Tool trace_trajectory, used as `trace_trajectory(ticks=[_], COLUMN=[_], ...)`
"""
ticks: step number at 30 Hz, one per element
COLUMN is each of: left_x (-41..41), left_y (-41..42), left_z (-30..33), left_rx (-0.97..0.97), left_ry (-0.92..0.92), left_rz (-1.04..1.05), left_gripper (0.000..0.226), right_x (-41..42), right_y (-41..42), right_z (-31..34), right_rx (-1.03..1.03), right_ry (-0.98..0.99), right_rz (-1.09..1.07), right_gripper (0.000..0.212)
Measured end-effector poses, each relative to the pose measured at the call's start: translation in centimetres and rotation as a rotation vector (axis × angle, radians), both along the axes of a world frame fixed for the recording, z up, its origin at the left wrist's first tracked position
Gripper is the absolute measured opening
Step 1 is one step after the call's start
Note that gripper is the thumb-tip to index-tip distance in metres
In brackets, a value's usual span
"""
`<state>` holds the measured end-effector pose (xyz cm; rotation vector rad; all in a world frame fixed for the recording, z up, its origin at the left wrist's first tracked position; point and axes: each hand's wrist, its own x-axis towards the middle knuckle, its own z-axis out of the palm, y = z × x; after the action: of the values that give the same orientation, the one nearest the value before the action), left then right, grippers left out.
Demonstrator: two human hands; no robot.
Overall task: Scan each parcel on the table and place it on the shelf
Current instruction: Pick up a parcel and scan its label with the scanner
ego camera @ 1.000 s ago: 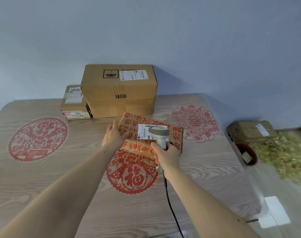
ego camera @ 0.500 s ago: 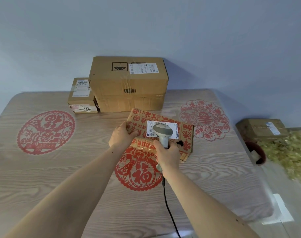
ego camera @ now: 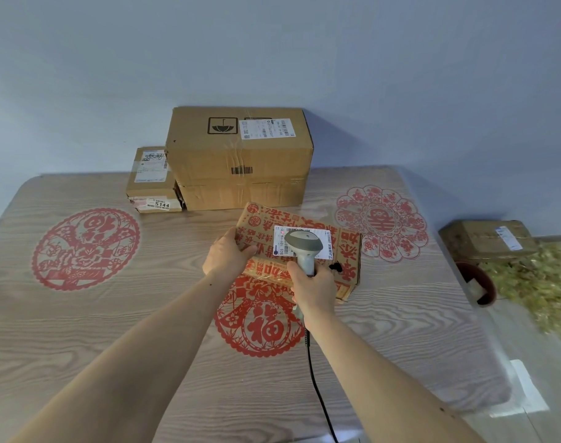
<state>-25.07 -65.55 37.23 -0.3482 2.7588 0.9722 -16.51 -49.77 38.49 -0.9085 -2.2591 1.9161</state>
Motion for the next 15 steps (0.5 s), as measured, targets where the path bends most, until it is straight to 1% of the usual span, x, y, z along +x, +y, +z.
trace_trajectory(ticks=[11, 15], left_x=[0.2, 0.2], left_y=[0.1, 0.1], left_z=[0.4, 0.5], left_rx=[0.004, 0.019], left_ry=[-0.006, -0.014], left_rz=[0.003, -0.01], left_gripper=[0.064, 0.058], right_x=[0.1, 0.2], right_y=[0.3, 1.4], right_z=[0.2, 0.7], right_rx=[-0.041, -0.003], right_ry=[0.013, 0.038], right_rz=[-0.009, -0.034], right_gripper=[0.027, 0.027])
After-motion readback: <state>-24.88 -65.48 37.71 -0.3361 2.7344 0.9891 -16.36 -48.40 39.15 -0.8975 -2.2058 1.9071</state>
